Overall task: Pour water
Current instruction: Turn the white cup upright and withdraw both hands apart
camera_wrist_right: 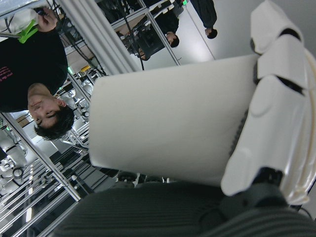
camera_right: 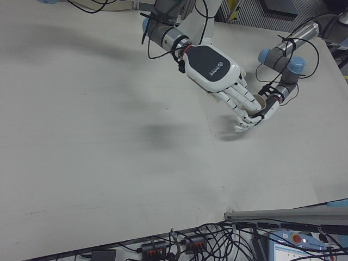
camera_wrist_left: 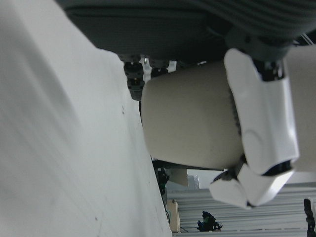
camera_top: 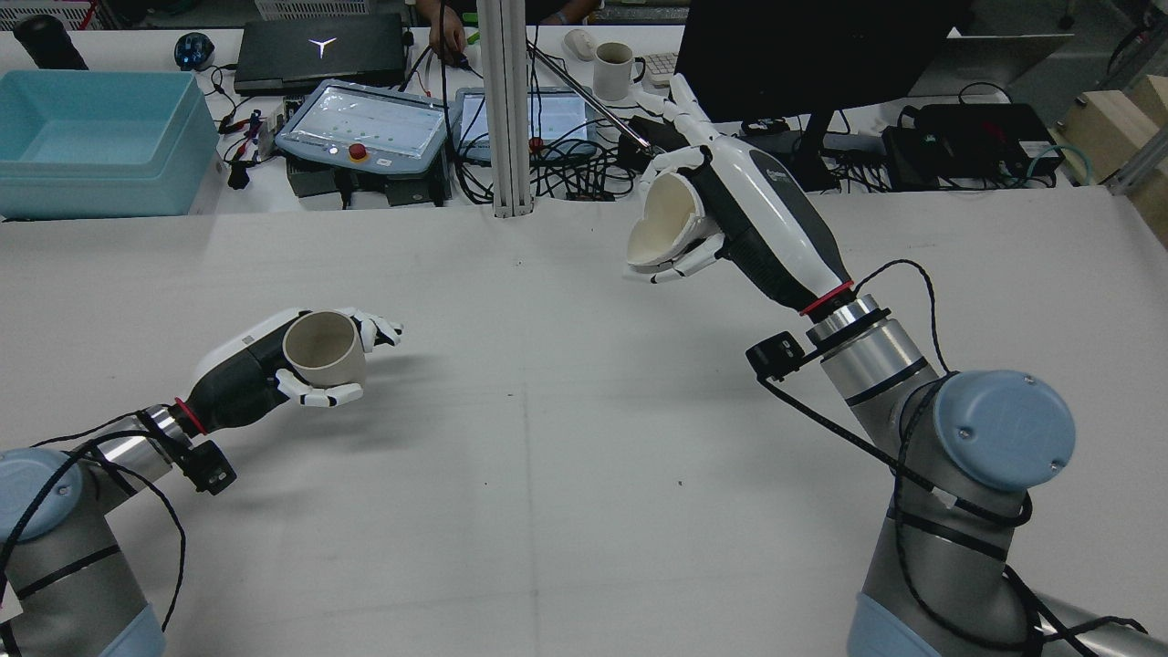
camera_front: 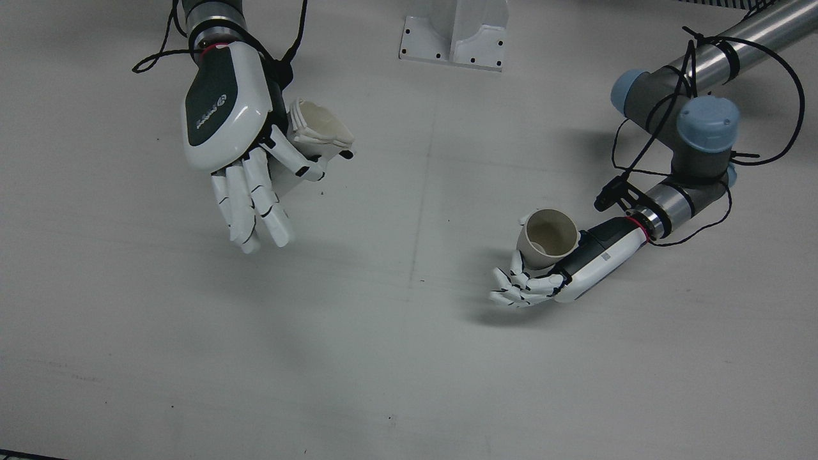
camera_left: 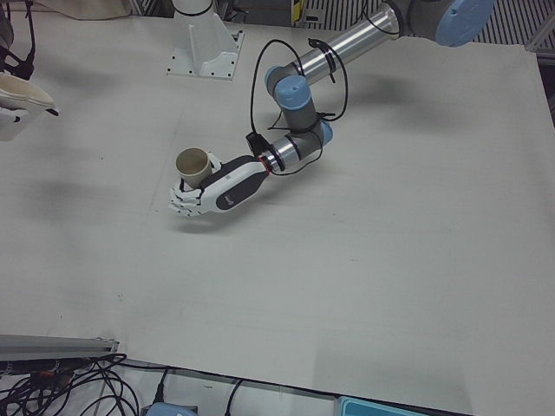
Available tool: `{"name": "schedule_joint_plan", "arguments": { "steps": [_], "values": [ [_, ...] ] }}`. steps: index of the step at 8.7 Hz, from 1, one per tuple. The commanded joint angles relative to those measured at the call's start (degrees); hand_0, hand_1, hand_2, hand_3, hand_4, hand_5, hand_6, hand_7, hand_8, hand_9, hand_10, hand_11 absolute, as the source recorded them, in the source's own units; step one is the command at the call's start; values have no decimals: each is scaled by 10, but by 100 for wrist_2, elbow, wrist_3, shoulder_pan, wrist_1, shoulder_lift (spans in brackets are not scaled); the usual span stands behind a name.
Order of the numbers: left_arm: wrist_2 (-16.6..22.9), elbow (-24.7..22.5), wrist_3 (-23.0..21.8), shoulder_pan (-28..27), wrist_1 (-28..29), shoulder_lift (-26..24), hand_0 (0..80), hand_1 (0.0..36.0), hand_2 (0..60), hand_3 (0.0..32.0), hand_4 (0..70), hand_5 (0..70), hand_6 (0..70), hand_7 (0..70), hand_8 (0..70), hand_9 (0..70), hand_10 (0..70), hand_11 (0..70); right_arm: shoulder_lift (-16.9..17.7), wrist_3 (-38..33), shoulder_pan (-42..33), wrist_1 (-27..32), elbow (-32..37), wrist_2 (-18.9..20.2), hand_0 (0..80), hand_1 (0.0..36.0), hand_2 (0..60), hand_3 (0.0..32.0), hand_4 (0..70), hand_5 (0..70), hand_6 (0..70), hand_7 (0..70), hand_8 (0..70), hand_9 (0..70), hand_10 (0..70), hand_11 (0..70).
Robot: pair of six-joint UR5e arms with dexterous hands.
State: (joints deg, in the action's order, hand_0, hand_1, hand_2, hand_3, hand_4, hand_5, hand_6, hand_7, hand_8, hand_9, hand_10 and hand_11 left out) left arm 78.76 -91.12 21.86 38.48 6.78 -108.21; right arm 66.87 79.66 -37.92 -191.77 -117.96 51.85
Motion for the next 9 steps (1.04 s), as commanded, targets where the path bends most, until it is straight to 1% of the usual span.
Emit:
{"name": "schedule_joint_plan", "arguments": {
  "steps": [1, 2, 3, 4, 5, 6, 7, 8, 9],
  "values": [
    [17, 15, -261, 1298, 672, 1447, 522, 204, 410, 0, 458, 700, 276, 386, 160, 242, 110, 171, 518, -1351, -400, 236, 19, -700, 526, 161, 212, 0, 700, 425, 97, 160, 9, 18, 95, 139],
    [17, 76, -313, 1842, 963, 1992, 521, 205, 413, 0, 440, 700, 271, 368, 161, 243, 112, 174, 798, -1887, -400, 236, 27, -1016, 522, 155, 202, 0, 700, 393, 88, 145, 7, 15, 92, 136],
    [52, 477, -331, 2344, 1400, 2250, 516, 204, 418, 0, 429, 700, 275, 368, 164, 246, 112, 175, 1054, -2267, -470, 228, 36, -1106, 515, 152, 205, 0, 700, 375, 80, 130, 6, 12, 88, 129],
    [78, 890, -349, 2488, 1736, 2391, 504, 203, 445, 0, 413, 700, 277, 370, 166, 248, 114, 176, 1247, -2418, -566, 228, 36, -1098, 511, 151, 208, 0, 700, 358, 78, 125, 5, 11, 88, 128],
    [61, 1233, -401, 2463, 1930, 2480, 493, 200, 466, 0, 405, 700, 279, 375, 166, 249, 113, 174, 1458, -2707, -602, 228, 149, -1098, 506, 149, 206, 0, 700, 348, 73, 117, 4, 9, 84, 122],
    [52, 1533, -402, 2463, 2045, 2437, 501, 204, 451, 0, 416, 700, 281, 381, 168, 252, 113, 174, 1495, -3093, -707, 210, 403, -1028, 503, 148, 202, 0, 700, 338, 65, 104, 3, 6, 76, 111],
    [26, 1805, -367, 2454, 2142, 2411, 505, 206, 448, 0, 419, 700, 281, 382, 175, 262, 112, 173, 1548, -3549, -751, 140, 658, -1001, 500, 143, 194, 0, 700, 312, 59, 98, 1, 5, 68, 100],
    [26, 2200, -349, 2428, 2282, 2280, 503, 206, 439, 0, 404, 700, 276, 374, 171, 256, 111, 171, 1644, -3762, -726, 140, 791, -993, 498, 139, 187, 0, 700, 305, 53, 91, 0, 4, 62, 91],
    [26, 2656, -305, 2393, 2388, 2052, 494, 205, 449, 0, 389, 700, 267, 363, 166, 251, 104, 160, 1645, -3765, -699, 140, 809, -1001, 495, 136, 179, 0, 700, 290, 42, 75, 0, 1, 53, 77]
  ]
}}
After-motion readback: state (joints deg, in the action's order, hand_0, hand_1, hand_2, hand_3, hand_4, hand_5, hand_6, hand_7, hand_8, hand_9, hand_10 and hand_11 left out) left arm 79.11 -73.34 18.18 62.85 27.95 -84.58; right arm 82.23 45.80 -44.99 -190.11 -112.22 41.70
